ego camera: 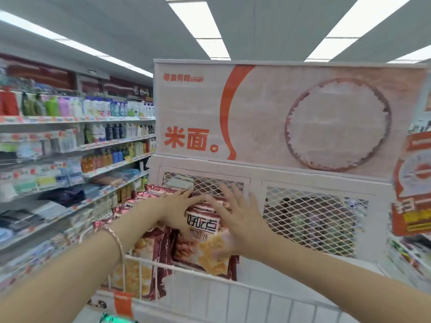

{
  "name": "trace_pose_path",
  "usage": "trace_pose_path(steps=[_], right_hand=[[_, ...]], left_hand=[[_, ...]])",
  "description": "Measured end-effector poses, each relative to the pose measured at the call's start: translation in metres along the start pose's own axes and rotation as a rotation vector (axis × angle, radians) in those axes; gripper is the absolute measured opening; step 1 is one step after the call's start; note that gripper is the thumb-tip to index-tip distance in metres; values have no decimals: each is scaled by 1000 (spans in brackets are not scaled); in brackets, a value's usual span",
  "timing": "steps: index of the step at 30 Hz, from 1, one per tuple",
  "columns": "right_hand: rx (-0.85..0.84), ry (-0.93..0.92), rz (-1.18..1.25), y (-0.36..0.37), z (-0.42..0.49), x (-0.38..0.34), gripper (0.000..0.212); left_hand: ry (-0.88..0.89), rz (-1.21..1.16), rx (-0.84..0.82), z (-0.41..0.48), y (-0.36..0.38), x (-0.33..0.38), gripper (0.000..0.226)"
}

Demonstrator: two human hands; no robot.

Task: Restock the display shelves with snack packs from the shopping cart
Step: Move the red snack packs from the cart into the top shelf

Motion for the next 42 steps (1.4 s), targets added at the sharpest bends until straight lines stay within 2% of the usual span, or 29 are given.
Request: trace_pose_path(steps=[3, 15, 17, 19, 22, 25, 27, 31, 34, 39, 42], right_hand=[[-67, -119, -125, 17, 7, -13, 134], [-69, -100, -292, 16, 4, -20, 132], [-132, -90, -255, 13, 2, -17, 127], [-142, -57, -101, 1, 5, -15, 121], [-12, 10, -57, -27, 11, -19, 120], [162, 104, -44, -54, 15, -42, 96], [274, 140, 10, -65, 20, -68, 78], [413, 69, 112, -74, 29, -160, 78], [504, -90, 56, -61, 27, -251, 59], [391, -219, 174, 11, 14, -387, 51], [224, -262, 303, 75, -5, -455, 57]], left_hand=[[-41, 100, 28, 1, 3, 1, 131], [-66, 135, 100, -15, 0, 8, 127], [-20, 8, 71, -24, -5, 8, 122], [17, -247, 80, -38, -18, 2, 111], [-14, -460, 294, -75, -44, -25, 91], [-125, -436, 452, -122, -44, -69, 72], [-242, -414, 517, -157, -30, -107, 61], [-425, -452, 606, -237, 22, -185, 47], [-536, -483, 506, -289, 81, -224, 47], [-649, -504, 226, -349, 200, -261, 48], [-724, -550, 103, -386, 268, -278, 47]])
Point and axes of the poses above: each hand's wrist, its own z-axis towards the middle knuckle, its own y-axis out of the palm, x = y × z, the point moved 9 cm from there along z, towards the middle knuckle, and after that the axes turned 5 degrees about -y, right-handed, at the moved point
